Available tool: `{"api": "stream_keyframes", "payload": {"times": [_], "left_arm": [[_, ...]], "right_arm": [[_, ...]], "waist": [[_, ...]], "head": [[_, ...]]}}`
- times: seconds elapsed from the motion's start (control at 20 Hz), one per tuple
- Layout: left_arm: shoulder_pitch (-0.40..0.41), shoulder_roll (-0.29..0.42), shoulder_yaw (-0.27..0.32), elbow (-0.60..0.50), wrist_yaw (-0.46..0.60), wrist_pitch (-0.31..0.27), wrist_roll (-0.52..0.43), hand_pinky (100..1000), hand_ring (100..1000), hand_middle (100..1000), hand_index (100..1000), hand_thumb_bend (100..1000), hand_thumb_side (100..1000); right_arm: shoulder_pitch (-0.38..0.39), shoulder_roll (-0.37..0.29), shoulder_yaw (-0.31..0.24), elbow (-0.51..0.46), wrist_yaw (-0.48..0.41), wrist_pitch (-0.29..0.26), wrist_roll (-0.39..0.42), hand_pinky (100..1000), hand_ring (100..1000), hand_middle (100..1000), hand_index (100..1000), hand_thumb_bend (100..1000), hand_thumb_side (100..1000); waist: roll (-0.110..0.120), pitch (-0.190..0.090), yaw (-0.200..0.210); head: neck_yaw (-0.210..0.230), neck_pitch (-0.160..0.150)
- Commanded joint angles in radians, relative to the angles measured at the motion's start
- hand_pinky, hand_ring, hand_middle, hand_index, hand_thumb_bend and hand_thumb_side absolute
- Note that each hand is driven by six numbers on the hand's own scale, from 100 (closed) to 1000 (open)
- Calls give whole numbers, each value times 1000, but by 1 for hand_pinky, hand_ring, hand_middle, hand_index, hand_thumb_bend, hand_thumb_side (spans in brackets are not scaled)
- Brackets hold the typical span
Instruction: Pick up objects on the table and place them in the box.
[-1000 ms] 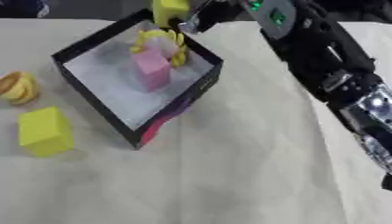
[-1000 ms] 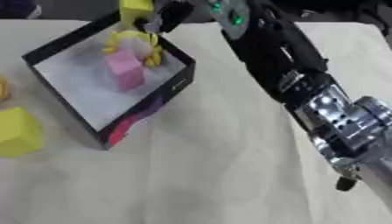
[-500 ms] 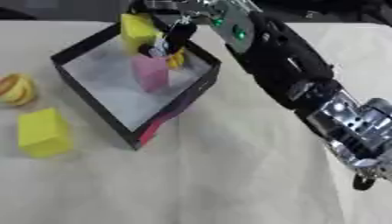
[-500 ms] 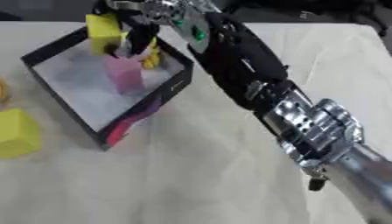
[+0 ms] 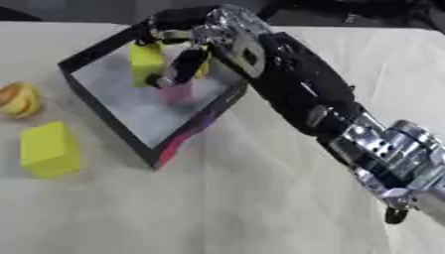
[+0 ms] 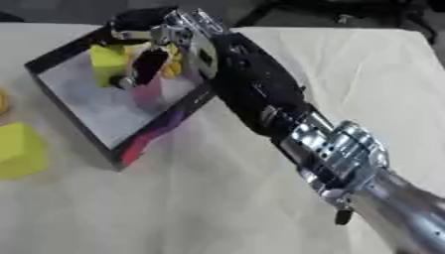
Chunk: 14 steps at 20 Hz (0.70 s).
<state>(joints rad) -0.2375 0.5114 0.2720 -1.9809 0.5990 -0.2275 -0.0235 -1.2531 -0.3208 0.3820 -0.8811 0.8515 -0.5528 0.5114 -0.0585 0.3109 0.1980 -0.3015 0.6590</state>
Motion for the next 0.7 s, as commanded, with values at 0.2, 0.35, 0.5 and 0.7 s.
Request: {"api": "stream_keyframes", "payload": {"times": [0.2,0.35,0.5,0.7], "left_arm": [[-4,35,-5,-19,-11,3,-18,816,871,816,814,100,638],[-1,33,-6,-19,-14,5,-21,816,871,816,814,100,638],[2,33,-6,-19,-15,4,-22,816,871,816,814,100,638],[8,33,-7,-19,-16,4,-22,815,871,817,814,100,637]], "right_arm": [[-16,-21,-24,-4,93,-68,-37,989,948,873,1000,446,748],[-14,-26,-33,1,132,-76,-72,1000,966,898,1000,441,459],[-16,-29,-35,5,147,-113,-90,1000,971,906,1000,419,222],[-21,-41,-52,7,166,-93,-132,1000,964,902,1000,448,746]], "waist": [[-6,-39,0],[-4,-40,-1],[-2,-43,-2],[1,-48,-5]], "head": [[9,0],[12,-1],[14,1],[16,2]]}}
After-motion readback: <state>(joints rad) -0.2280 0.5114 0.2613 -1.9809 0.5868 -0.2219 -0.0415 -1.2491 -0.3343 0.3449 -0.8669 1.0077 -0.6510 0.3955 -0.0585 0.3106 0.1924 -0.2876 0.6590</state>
